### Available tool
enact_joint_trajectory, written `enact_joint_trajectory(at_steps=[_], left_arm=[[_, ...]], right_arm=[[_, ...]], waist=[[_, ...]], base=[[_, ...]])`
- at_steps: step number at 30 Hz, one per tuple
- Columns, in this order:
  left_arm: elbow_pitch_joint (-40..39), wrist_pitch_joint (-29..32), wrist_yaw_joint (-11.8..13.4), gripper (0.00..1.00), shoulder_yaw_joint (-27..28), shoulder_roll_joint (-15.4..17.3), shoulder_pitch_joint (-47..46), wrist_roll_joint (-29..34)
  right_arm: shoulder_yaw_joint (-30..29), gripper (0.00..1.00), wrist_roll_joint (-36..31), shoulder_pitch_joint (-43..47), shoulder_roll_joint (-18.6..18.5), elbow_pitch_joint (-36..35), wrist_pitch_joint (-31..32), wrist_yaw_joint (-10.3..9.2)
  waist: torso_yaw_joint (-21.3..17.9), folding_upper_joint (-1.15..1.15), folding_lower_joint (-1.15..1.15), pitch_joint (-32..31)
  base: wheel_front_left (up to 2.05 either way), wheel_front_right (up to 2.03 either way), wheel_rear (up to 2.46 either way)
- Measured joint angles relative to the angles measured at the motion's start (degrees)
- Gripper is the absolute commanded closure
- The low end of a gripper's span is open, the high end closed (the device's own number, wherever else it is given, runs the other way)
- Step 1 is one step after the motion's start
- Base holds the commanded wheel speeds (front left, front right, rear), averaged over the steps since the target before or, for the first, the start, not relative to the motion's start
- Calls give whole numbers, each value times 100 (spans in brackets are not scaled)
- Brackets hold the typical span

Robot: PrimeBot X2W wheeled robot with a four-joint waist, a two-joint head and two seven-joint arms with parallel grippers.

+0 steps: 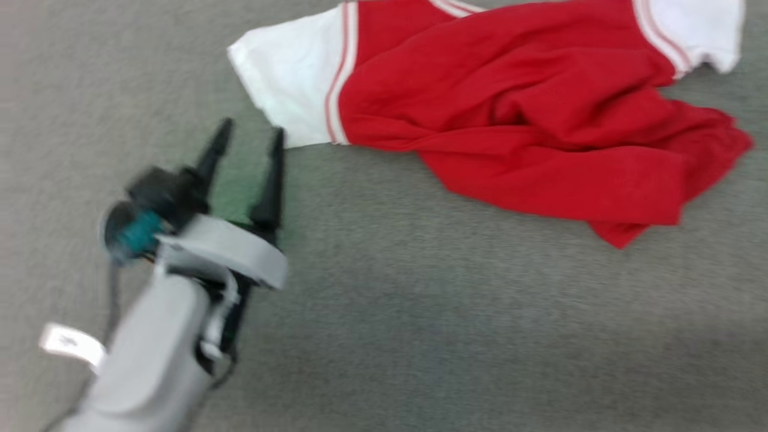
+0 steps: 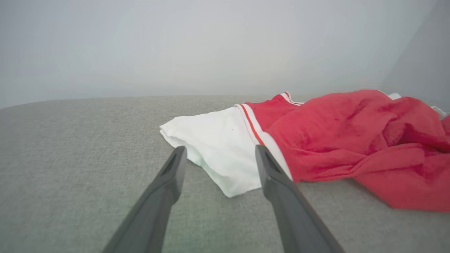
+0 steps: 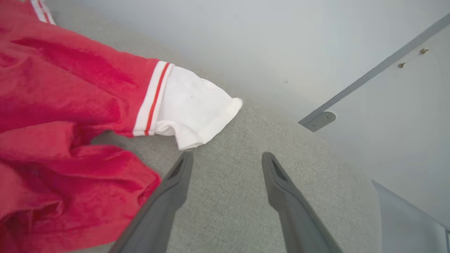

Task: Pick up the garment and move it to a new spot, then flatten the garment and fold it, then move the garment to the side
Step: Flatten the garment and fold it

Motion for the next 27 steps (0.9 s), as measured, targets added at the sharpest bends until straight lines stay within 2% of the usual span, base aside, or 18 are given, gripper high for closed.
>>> enact_joint_trajectory(at_steps=[5, 8, 15, 19, 27], left_arm=[[-402, -350, 345, 0, -64, -452, 384, 470], [-733, -369, 352, 0, 31, -666, 517, 668], [-1568, -378, 132, 0, 363, -1070, 796, 1191], [-1786, -390, -86, 0, 448, -1260, 966, 1358], [-1969, -391, -403, 0, 682, -1504, 1179, 1575]], right_arm=[[810, 0, 520, -1173, -330, 601, 769, 1], [1288, 0, 815, -1739, -534, 834, 1094, 0], [2252, 0, 1174, -2827, -1007, 1349, 1794, 0], [2752, 0, 1191, -3317, -1220, 1469, 1852, 0], [3572, 0, 1163, -4232, -1343, 1839, 2094, -2]], waist=[[449, 0, 0, 201], [730, 0, 0, 328], [1367, 0, 0, 662], [1688, 0, 0, 867], [2073, 0, 0, 1292]], base=[[0, 0, 0], [0, 0, 0], [0, 0, 0], [0, 0, 0], [0, 0, 0]])
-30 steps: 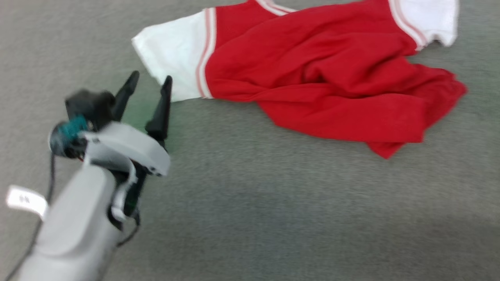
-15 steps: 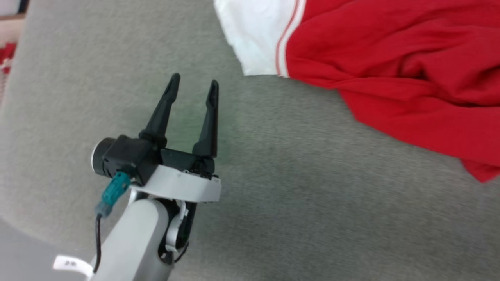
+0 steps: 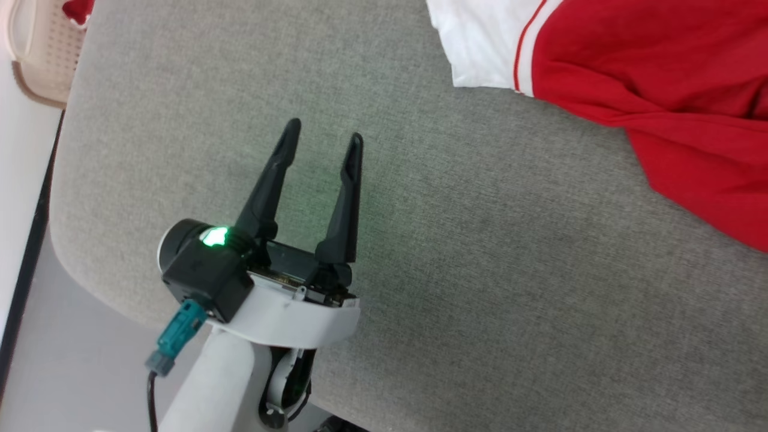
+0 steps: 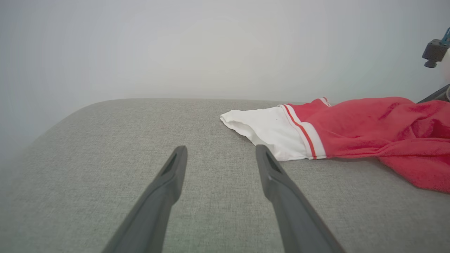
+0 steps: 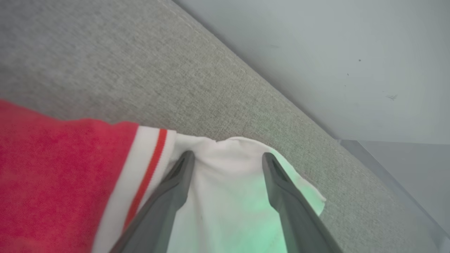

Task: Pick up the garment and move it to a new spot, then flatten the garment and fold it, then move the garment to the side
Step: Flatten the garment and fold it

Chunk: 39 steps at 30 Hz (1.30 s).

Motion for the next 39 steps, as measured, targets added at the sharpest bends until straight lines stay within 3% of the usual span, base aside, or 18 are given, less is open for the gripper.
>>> enact_joint_trajectory(at_steps=[2, 3, 5, 6, 12, 15, 18, 25, 30, 39], left_arm=[[-27, 0, -67, 0, 41, -34, 35, 41], [-30, 0, -109, 0, 71, -40, 37, 59], [-40, 0, -160, 0, 148, -30, 37, 132], [-46, 0, -207, 0, 167, -19, 32, 154], [35, 122, -644, 0, 73, 436, -707, 457], [153, 494, -870, 0, -114, 771, -1643, 572], [610, 1141, -977, 0, -512, 1031, -2667, 207], [1944, 2758, -991, 0, -2220, 1645, -5149, -1873], [2844, 3746, -991, 0, -3036, 1602, -6229, -3083], [3793, 4787, -991, 0, -4105, 1456, -7322, -4359]], right_arm=[[104, 0, 138, -135, 1, 93, -12, -4], [149, 25, 196, -186, 3, 135, -18, -4], [291, 96, 312, -293, 0, 159, -35, -4], [357, 100, 344, -324, -3, 169, -73, -4], [742, 100, 500, -552, 118, 230, -324, 3], [891, 100, 611, -691, 185, 272, -411, 4], [1045, 100, 658, -857, 250, 312, -494, 4], [1366, 100, 753, -1245, 400, 282, -617, 4], [1480, 100, 824, -1460, 516, 301, -678, 4], [1560, 100, 824, -1789, 709, 232, -721, 2]], waist=[[50, 0, 0, 70], [65, 0, 0, 97], [62, 0, 0, 129], [47, 0, 0, 134], [-126, 0, 0, 142], [-226, 0, 0, 172], [-337, 0, 0, 218], [-593, 0, 0, 405], [-729, 0, 0, 546], [-952, 0, 0, 802]], base=[[0, 0, 0], [0, 0, 0], [0, 0, 0], [0, 0, 0], [0, 0, 0], [0, 0, 0], [0, 0, 0], [0, 0, 0], [0, 0, 0], [0, 0, 0]])
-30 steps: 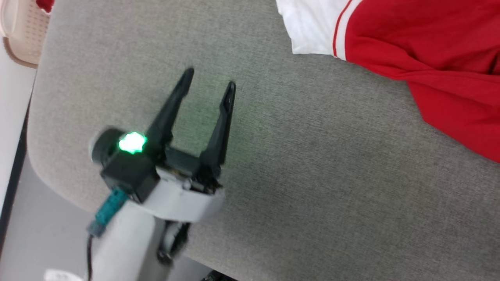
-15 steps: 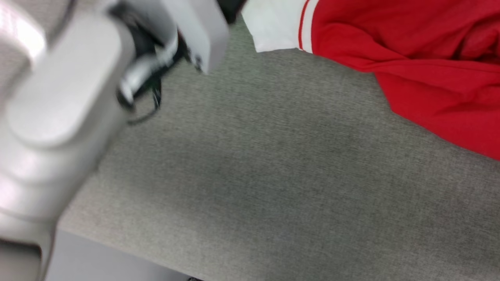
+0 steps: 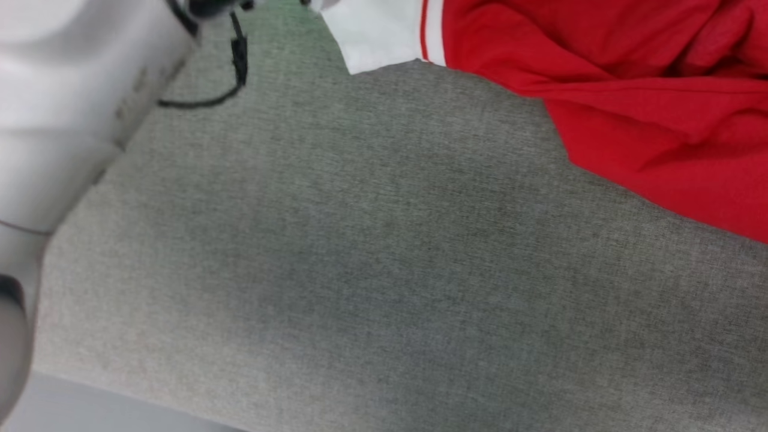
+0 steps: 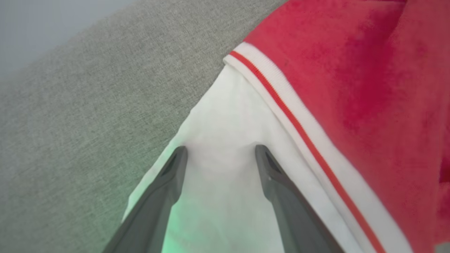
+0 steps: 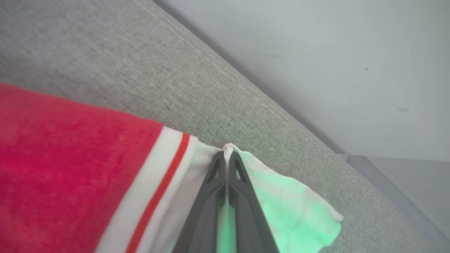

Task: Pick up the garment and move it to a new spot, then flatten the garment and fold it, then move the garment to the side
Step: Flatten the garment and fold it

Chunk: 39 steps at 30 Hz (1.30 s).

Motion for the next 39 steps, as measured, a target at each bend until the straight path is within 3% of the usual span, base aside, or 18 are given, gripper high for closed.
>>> enact_joint_trajectory(at_steps=[9, 10, 11, 12, 19, 25, 30, 39], left_arm=[[483, 127, -10, 1, -624, -48, -532, -486], [479, 130, -10, 44, -689, -41, -564, -522], [456, 149, -9, 78, -753, -36, -585, -553], [447, 152, -9, 100, -802, -24, -609, -586], [537, -203, -11, 100, -958, 54, -525, -967], [884, -1016, -15, 100, -892, 174, -353, -1176], [1339, -1785, -14, 100, -669, 100, -422, -1244], [2361, -3887, -15, 100, 64, -303, -1371, -1151]], right_arm=[[9, 100, -41, -73, 223, -48, -92, -10], [9, 100, -66, -68, 234, -54, -98, -10], [10, 100, -74, -61, 246, -59, -101, -27], [14, 100, -71, -60, 255, -66, -124, -34], [81, 100, 385, 52, 311, 5, -600, -34], [137, 100, 883, 163, 365, 65, -1270, 0], [-51, 100, 1065, 68, 363, 648, -1778, 0], [-853, 100, 1177, -475, 1298, 2129, -3492, 0]], waist=[[-211, 0, 0, 122], [-225, 0, 0, 121], [-235, 0, 0, 117], [-244, 0, 0, 111], [-323, 0, 0, -24], [-435, 0, 0, -331], [-572, 0, 0, -613], [-884, 0, 0, -1005]], base=[[0, 0, 0], [0, 0, 0], [0, 0, 0], [0, 0, 0], [0, 0, 0], [0, 0, 0], [0, 0, 0], [0, 0, 0]])
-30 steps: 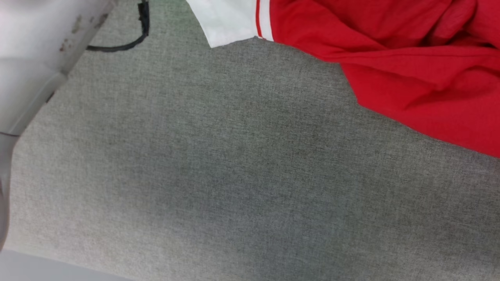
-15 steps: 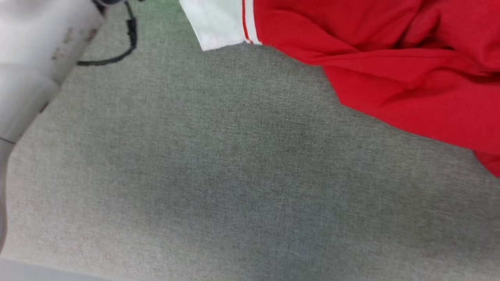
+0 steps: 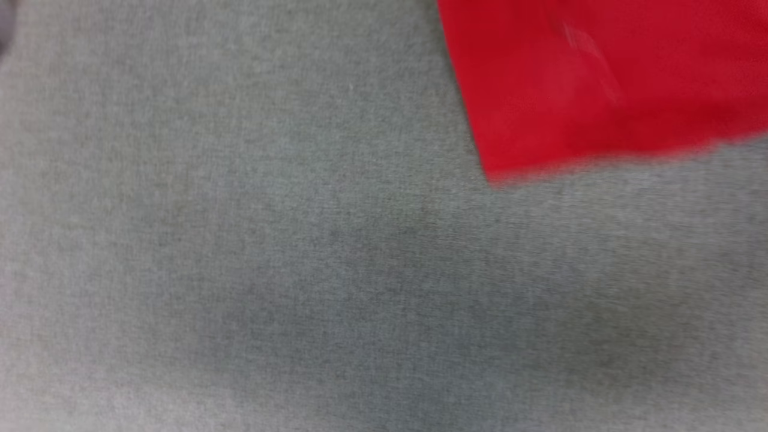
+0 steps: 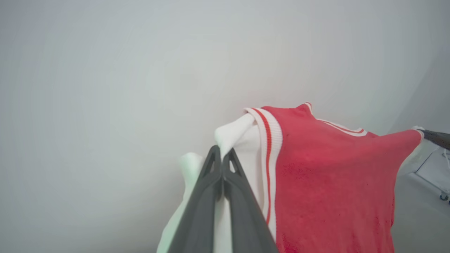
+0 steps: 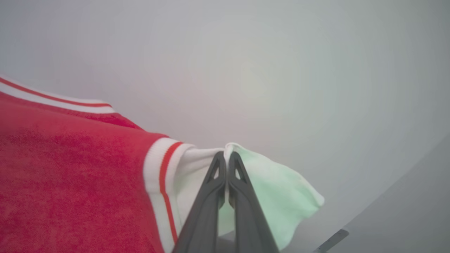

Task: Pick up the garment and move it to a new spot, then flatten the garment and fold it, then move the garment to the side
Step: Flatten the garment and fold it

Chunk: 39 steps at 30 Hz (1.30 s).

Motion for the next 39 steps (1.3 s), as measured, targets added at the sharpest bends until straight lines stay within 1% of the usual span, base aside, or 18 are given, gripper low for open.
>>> enact_joint_trajectory(at_steps=[1, 3, 7, 9, 11, 15, 17, 21, 23, 27, 32, 35, 39], left_arm=[[70, -208, 1, 100, 64, -41, -120, 5], [229, -528, 0, 100, 240, -96, -304, -30], [403, -828, 0, 100, 545, -71, -555, -59], [369, -860, 0, 100, 688, -34, -542, -114], [224, -877, 0, 100, 716, 19, -383, -122], [-300, -877, 0, 100, 725, 225, 409, -322], [-677, -873, 0, 100, 647, 396, 913, -449], [-1694, -753, 2, 100, 253, 860, 2229, -723], [-2181, -772, 2, 100, 82, 1141, 2902, -813], [-3188, -851, 5, 100, -64, 1689, 4095, -1107], [-4210, -876, 5, 100, -332, 2444, 5461, -1061], [-4539, -878, 5, 100, -335, 2680, 5978, -950], [-4943, -886, 5, 100, -213, 2891, 6594, -614]], right_arm=[[-24, 100, -157, -119, 103, 175, -225, 1], [-171, 100, -263, -298, 326, 538, -678, 1], [-379, 100, -396, -558, 704, 1089, -1405, 2], [-421, 100, -401, -587, 812, 1216, -1507, 2], [-344, 100, -427, -480, 840, 1245, -1525, 2], [-115, 100, -456, 43, 699, 1050, -1496, 2], [0, 100, -390, 381, 557, 791, -1471, 2], [315, 100, -177, 1315, 182, 27, -1419, 1], [500, 100, -81, 1842, -75, -502, -1388, 1], [659, 100, 292, 2887, -657, -1469, -1254, 1], [757, 100, 904, 4169, -1322, -2726, -949, 1], [791, 100, 1312, 4859, -1750, -3462, -821, 1], [831, 100, 1525, 5559, -2345, -4233, -771, 1]], waist=[[-29, 0, 0, -53], [-80, 0, 0, -165], [-167, 0, 0, -422], [-204, 0, 1, -553], [-237, 0, 0, -677], [-279, 0, 0, -906], [-292, 0, 0, -1010], [-318, 0, 1, -1210], [-334, 0, 0, -1316], [-378, 0, 0, -1499], [-468, 0, 0, -1685], [-500, 0, 0, -1783], [-504, 0, 0, -1889]], base=[[0, 0, 0], [0, 0, 0], [0, 0, 0], [0, 0, 0], [0, 0, 0], [0, 0, 0], [0, 0, 0], [0, 0, 0], [0, 0, 0], [0, 0, 0], [0, 0, 0], [0, 0, 0], [0, 0, 0]])
